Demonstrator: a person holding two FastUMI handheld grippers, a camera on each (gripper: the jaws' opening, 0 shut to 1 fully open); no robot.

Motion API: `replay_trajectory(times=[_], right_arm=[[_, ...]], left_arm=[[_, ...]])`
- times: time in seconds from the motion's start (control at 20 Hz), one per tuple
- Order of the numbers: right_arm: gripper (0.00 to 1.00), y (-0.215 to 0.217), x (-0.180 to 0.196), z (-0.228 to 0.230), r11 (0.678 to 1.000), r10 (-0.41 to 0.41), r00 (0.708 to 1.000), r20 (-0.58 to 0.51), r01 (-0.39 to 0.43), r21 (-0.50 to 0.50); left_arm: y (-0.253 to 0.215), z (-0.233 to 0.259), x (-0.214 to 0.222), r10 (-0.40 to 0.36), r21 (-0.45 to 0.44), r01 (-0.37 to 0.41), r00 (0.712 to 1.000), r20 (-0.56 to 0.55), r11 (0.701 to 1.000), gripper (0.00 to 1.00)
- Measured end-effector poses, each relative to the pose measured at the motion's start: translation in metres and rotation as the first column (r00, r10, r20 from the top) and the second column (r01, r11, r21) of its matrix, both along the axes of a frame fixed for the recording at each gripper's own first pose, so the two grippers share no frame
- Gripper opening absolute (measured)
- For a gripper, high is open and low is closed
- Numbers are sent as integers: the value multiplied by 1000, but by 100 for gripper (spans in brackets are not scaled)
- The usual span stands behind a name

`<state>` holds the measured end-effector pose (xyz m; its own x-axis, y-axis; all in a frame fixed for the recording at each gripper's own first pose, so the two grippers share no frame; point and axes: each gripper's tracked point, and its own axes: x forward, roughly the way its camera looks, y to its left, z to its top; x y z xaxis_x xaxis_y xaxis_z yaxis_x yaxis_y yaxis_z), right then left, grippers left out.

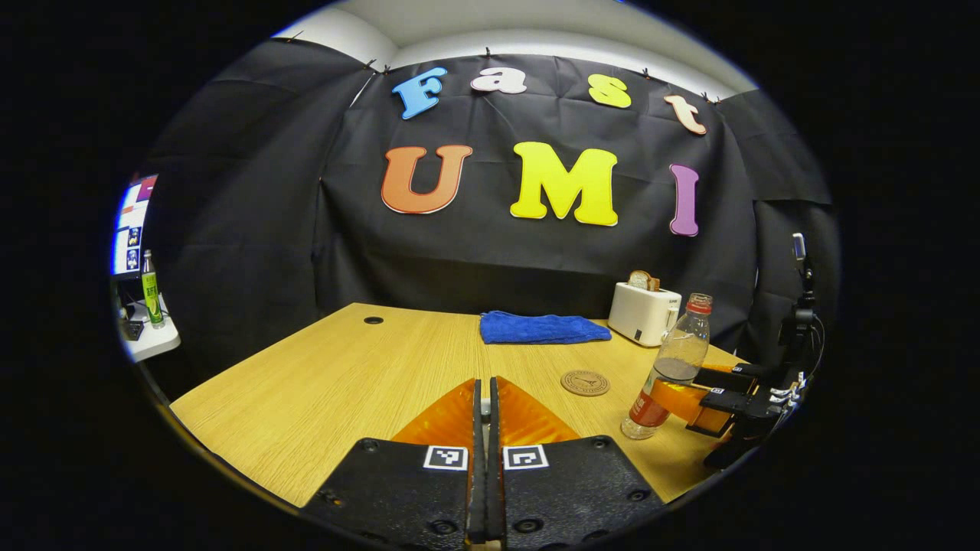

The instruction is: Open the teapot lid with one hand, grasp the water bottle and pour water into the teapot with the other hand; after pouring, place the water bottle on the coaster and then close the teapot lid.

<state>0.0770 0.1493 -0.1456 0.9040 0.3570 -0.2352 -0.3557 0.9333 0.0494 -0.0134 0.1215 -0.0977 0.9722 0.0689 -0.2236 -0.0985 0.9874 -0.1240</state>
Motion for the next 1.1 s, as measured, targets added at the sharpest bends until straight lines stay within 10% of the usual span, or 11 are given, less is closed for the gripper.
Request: replay_trajectory(times=[0.5, 1.1], right_arm=[[68, 2, -3, 30, 949, 51, 985, 166, 4, -317], [68, 32, 4, 24, 499, 366, 872, 325, 111, -860]], left_arm=[[9, 2, -2, -8, -17, 8, 1000, 1, 1000, 3], [19, 1, -6, -52, -10, 52, 999, -6, 999, 3]])
